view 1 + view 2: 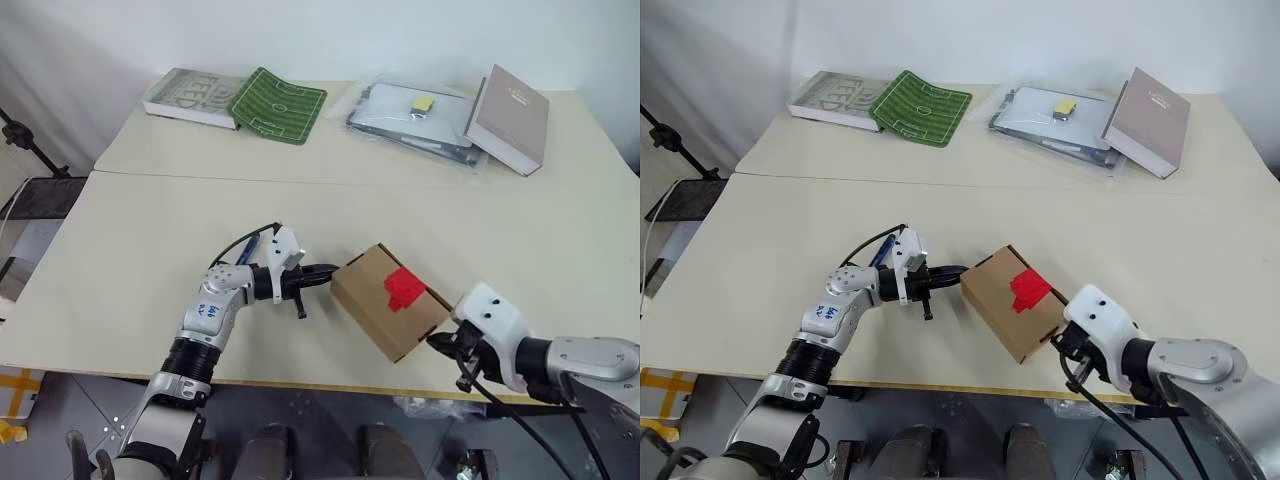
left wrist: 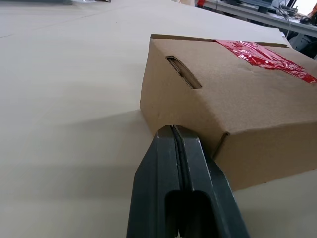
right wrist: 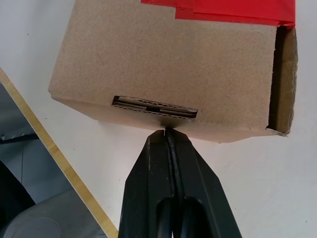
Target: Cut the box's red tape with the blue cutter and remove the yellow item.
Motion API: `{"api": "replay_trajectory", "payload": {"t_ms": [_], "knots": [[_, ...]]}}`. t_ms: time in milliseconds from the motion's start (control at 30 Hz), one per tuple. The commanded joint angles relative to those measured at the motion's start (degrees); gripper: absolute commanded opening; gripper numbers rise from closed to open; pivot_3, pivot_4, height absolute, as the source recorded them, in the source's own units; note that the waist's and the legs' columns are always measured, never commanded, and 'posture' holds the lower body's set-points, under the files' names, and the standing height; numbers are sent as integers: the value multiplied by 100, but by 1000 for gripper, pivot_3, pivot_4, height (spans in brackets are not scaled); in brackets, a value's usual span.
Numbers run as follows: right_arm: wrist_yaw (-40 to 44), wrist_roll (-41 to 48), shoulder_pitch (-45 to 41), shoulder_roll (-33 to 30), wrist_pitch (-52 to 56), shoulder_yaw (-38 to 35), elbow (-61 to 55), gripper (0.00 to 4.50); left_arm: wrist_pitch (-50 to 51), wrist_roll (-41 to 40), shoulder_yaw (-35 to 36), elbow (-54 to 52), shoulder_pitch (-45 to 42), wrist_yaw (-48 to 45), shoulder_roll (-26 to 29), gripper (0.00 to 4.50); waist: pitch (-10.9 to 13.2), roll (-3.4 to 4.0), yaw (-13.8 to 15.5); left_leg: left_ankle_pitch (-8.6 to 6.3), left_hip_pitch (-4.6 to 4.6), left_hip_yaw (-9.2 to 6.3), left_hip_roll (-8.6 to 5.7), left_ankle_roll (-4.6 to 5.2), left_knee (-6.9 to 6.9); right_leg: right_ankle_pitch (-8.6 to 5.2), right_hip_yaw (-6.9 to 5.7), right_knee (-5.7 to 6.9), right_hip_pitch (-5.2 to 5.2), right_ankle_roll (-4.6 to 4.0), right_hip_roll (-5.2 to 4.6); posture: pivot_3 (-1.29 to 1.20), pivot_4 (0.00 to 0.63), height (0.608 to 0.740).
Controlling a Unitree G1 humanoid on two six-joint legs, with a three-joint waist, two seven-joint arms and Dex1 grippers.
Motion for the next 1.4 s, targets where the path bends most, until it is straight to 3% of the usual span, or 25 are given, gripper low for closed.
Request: {"api": "replay_trajectory", "payload": {"t_ms": [33,267,367,567,800,833,1133,1400], "knots": [[99,-243,329,-360,-507,-400,115,26,199,-6,-31,-237,56,36,46,0,0,0,3,0,0,1,-2,0,-1,0,1,0,0,0,-1,0,150,740],[722,-748,1007,-1104,-1674,-1096,1065,26,667,-231,250,-1033,376,98,497,0,1,-2,-16,-1,-5,2,0,2,-2,0,2,0,-1,1,3,0,150,740],[853,-793,655,-1167,-2105,-1200,1768,0,1219,-382,460,-1594,513,324,716,579,1,-3,-16,0,-1,3,2,2,1,0,7,1,0,1,4,0,150,740],[883,-815,-832,-935,-2856,-669,2998,1839,2153,-1256,1562,-2994,894,1107,852,2325,5,-8,-54,1,2,4,8,0,7,0,8,-2,-1,0,-22,0,150,740],[1232,-658,-2014,-307,-3479,6,3717,4217,2540,-1383,2425,-3598,1575,1933,1196,4484,5,-9,-68,4,5,4,5,-4,-9,0,-4,0,-2,0,-27,0,150,740],[1298,-712,-2144,-219,-3645,120,3825,4489,2638,-1344,2470,-3671,1712,2057,1245,4500,5,-8,-67,4,4,4,4,-4,-10,0,-4,0,-2,0,-29,0,150,740],[1432,-1011,-2722,260,-4314,730,4342,4489,3314,-1254,2628,-4125,2544,2872,1398,4500,5,-9,-25,2,3,0,0,-4,-14,0,-21,-2,-2,-1,-41,0,150,740],[1328,-1069,-2733,570,-4304,872,4248,4489,3183,-1006,2237,-3563,2371,3192,1223,4500,5,-9,-25,3,3,0,1,-5,-13,9,-130,-1,-2,-15,-56,0,150,740]]}}
